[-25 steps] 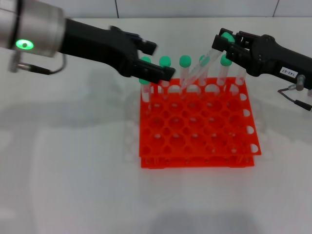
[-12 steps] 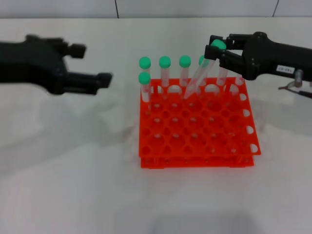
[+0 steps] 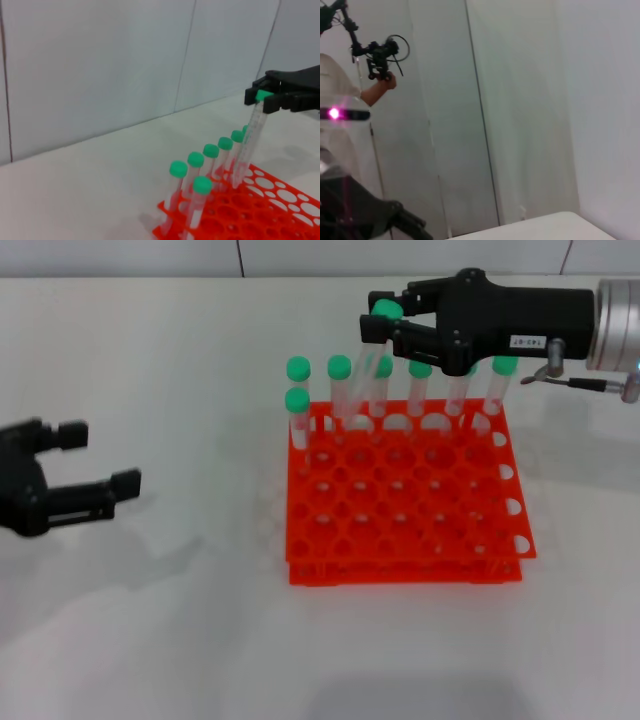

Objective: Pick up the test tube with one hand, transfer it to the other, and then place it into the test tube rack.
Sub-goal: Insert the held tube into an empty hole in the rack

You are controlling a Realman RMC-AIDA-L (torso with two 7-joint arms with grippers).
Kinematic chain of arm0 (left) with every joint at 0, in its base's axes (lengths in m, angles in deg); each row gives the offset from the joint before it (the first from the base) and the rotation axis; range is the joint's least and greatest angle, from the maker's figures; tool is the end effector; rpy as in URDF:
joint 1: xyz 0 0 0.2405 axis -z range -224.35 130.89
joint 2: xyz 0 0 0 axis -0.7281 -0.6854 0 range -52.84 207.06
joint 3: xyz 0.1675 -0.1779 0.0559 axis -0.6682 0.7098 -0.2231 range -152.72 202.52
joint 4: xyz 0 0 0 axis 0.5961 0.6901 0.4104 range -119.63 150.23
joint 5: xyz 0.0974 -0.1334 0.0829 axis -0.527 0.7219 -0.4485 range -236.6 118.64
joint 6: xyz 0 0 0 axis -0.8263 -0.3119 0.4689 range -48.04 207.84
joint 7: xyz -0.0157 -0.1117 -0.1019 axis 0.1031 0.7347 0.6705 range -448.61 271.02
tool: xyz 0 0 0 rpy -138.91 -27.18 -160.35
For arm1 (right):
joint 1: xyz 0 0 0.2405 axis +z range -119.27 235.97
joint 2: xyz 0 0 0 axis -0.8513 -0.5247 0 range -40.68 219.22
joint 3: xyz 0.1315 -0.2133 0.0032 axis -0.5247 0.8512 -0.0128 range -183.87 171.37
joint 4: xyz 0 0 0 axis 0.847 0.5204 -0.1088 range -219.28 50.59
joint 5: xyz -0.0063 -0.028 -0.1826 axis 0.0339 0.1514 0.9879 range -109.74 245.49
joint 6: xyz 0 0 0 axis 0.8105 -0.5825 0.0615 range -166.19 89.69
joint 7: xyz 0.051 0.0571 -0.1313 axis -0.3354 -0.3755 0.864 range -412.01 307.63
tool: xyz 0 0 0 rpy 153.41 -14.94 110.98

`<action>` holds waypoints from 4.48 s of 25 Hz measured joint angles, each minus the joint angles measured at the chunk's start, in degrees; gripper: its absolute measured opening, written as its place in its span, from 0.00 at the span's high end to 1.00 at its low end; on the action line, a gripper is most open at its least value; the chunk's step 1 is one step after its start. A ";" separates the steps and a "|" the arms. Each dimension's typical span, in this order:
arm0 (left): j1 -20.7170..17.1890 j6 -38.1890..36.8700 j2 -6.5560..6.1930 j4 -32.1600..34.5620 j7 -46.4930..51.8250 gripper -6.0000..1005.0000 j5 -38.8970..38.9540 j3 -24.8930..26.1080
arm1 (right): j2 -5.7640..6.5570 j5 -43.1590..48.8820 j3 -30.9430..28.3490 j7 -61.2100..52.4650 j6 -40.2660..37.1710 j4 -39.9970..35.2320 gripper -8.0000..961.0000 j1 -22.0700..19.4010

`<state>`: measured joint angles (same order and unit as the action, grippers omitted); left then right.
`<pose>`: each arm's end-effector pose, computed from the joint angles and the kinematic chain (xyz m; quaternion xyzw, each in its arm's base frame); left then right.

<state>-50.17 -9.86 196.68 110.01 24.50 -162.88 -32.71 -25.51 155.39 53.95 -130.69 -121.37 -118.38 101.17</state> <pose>-0.2384 0.2238 0.0855 -0.9103 -0.2850 -0.1650 0.2508 0.1334 0.3666 0.0015 -0.9355 0.0899 0.3271 0.0983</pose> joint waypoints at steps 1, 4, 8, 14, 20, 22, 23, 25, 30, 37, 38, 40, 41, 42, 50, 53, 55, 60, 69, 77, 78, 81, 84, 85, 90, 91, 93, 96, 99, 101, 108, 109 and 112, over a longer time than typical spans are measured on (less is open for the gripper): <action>-0.04 0.04 -0.04 -2.42 -1.67 0.13 0.83 0.31 | 0.00 0.03 0.06 -0.18 0.01 -0.03 0.72 0.28; -0.12 0.05 -0.08 -7.83 -6.40 0.13 2.51 0.98 | 0.00 0.06 0.60 -0.89 0.28 -0.11 0.72 1.09; -0.27 0.17 -0.03 -13.34 -11.64 0.13 3.09 2.05 | -0.05 0.92 2.22 -2.26 1.86 -1.01 0.72 1.97; -0.28 -0.47 -0.07 -21.84 -19.77 0.13 6.95 5.65 | -0.24 2.79 2.96 -3.54 2.72 -1.84 0.72 2.65; -0.37 -2.00 -0.09 -28.14 -25.69 0.13 8.86 8.95 | -0.32 2.84 3.99 -3.59 4.45 -1.65 0.72 2.94; -0.38 -2.03 -0.09 -28.87 -26.26 0.13 8.86 9.21 | -0.38 2.84 5.28 -3.59 5.97 -1.52 0.72 3.25; -0.39 -2.03 -0.09 -29.10 -26.38 0.13 8.75 9.25 | -0.40 2.84 5.94 -3.59 6.85 -1.45 0.72 3.47; -0.40 -2.04 -0.10 -29.71 -26.51 0.13 8.53 9.30 | -0.46 2.84 6.66 -3.55 7.83 -1.24 0.72 3.80; -0.42 -1.87 -0.15 -31.14 -26.61 0.14 8.45 9.35 | -0.59 2.84 6.70 -3.36 9.03 -0.85 0.72 4.09; -0.23 -2.00 -0.14 -31.27 -26.66 0.14 8.40 9.36 | -0.54 2.84 7.26 -3.40 9.84 -0.69 0.72 3.90; -0.15 -2.00 -0.13 -31.30 -26.66 0.14 8.39 9.36 | -0.53 2.84 7.27 -3.40 9.87 -0.57 0.72 3.81; 0.06 -2.00 -0.13 -31.37 -26.67 0.14 8.37 9.36 | -0.53 2.84 7.28 -3.39 9.89 -0.31 0.72 3.76; 0.14 -2.00 -0.13 -31.39 -26.67 0.14 8.37 9.36 | -0.53 2.84 7.32 -3.34 9.90 -0.14 0.72 3.75; 0.23 -2.00 -0.13 -31.41 -26.68 0.14 8.37 9.36 | -0.53 2.84 7.38 -3.30 9.93 -0.11 0.72 3.74; 0.45 -1.74 -0.13 -31.61 -26.72 0.14 8.36 9.32 | -0.62 2.85 9.62 -3.22 12.45 -0.06 0.72 3.92; 0.46 -1.69 -0.13 -31.86 -26.73 0.14 8.36 9.36 | -0.66 2.85 10.28 -3.24 12.99 -0.05 0.72 4.15; 0.51 -1.60 -0.13 -31.87 -26.77 0.14 8.36 9.38 | -0.67 2.85 10.41 -3.29 13.25 -0.06 0.72 4.21; 0.77 -1.49 -0.13 -31.99 -26.91 0.14 8.36 9.38 | -0.70 2.87 10.92 -3.41 13.52 -0.05 0.72 4.24; 1.92 -1.47 -0.26 -33.48 -27.53 0.14 8.37 9.33 | -0.79 2.92 11.98 -3.50 14.20 -0.07 0.72 4.42; 2.29 -1.51 -0.22 -33.48 -27.66 0.14 8.37 9.08 | -1.02 2.86 13.45 -3.37 15.58 -0.13 0.72 4.41; 2.30 -1.52 -0.22 -33.48 -27.66 0.14 8.37 9.08 | -1.07 2.67 14.37 -3.45 16.22 -0.30 0.72 4.41; 2.30 -1.51 -0.22 -33.47 -27.67 0.14 8.37 9.08 | -1.09 2.53 14.69 -3.49 16.49 -0.36 0.72 4.39; 2.38 -1.49 -0.23 -33.45 -27.69 0.14 8.34 9.09 | -1.09 2.47 14.76 -3.50 16.63 -0.41 0.72 4.38; 2.43 -1.49 -0.24 -33.45 -27.69 0.14 8.31 9.09 | -1.08 2.46 14.77 -3.50 16.65 -0.42 0.72 4.38; 2.69 -1.47 -0.29 -33.56 -27.73 0.14 8.27 9.10 | -1.06 2.43 14.77 -3.50 16.71 -0.31 0.72 4.38; 2.79 -1.47 -0.30 -33.77 -27.93 0.14 8.26 9.10 | -1.06 2.42 14.77 -3.50 16.74 -0.24 0.72 4.40; 2.92 -1.47 -0.31 -34.06 -28.10 0.14 8.25 9.14 | -1.06 2.42 14.77 -3.50 16.91 -0.15 0.72 4.44; 3.32 -1.47 -0.36 -34.91 -28.38 0.14 8.22 9.30 | -1.08 2.47 14.89 -3.51 17.08 -0.11 0.72 4.46; 3.44 -1.44 -0.41 -35.12 -28.39 0.14 8.14 9.34 | -1.10 2.43 15.63 -3.50 17.47 -0.09 0.72 4.56; 3.45 -1.39 -0.40 -35.14 -28.40 0.14 8.13 9.35 | -1.12 2.40 16.09 -3.50 17.86 -0.07 0.72 4.65; 3.44 -1.38 -0.40 -35.18 -28.40 0.13 8.10 9.36 | -1.22 2.39 16.43 -3.50 18.17 -0.06 0.71 4.80; 3.44 -1.38 -0.40 -35.19 -28.40 0.13 8.10 9.36 | -1.23 2.39 16.43 -3.50 18.17 -0.04 0.71 4.80; 3.52 -1.38 -0.40 -35.21 -28.40 0.13 8.10 9.36 | -1.23 2.39 16.43 -3.50 18.17 0.02 0.71 4.82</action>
<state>-46.65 -11.24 196.29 74.80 -3.90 -154.78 -23.35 -26.74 157.78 70.39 -134.19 -103.19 -118.36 105.99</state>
